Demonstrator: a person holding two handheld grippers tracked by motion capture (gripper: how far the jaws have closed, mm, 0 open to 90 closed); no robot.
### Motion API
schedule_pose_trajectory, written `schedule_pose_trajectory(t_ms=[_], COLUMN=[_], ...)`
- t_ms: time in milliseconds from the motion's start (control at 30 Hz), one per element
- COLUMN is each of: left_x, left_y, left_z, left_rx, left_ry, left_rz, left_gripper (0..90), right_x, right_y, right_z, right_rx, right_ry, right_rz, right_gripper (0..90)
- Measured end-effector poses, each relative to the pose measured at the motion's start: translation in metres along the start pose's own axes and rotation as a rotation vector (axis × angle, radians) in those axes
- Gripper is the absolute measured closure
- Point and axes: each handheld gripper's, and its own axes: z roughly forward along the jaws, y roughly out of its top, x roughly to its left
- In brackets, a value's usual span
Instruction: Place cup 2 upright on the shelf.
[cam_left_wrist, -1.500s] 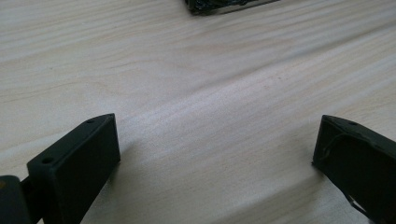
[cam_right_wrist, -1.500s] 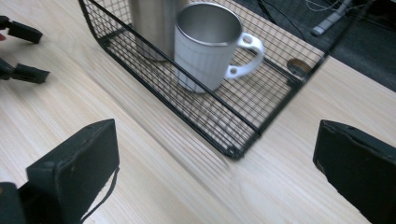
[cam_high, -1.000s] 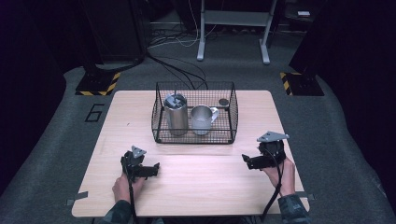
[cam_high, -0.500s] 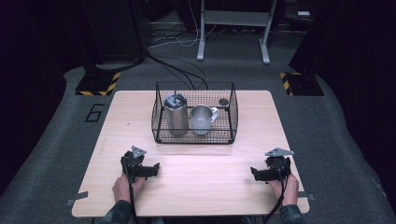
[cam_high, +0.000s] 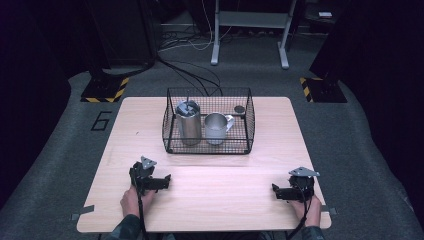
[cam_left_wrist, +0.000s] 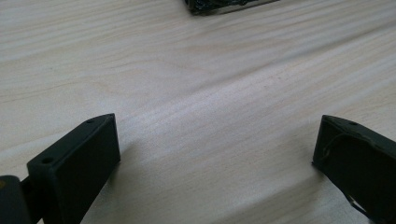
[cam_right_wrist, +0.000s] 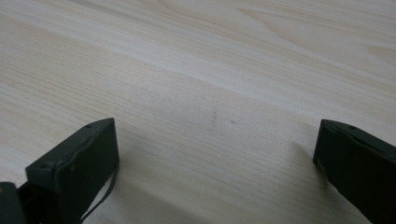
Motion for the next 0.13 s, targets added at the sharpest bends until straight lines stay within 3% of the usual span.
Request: schedule_pose_trajectory(t_ms=[133], left_x=[-0.0001], left_y=[-0.0001], left_z=[0.0001], left_rx=[0.0], left_ry=[-0.002], left_rz=[-0.003], left_gripper=[0.3], right_x=[0.0], right_y=[-0.0001], right_z=[0.0], right_rx=[0.0], right_ry=[0.0], right_rz=[0.0], right_gripper=[0.0])
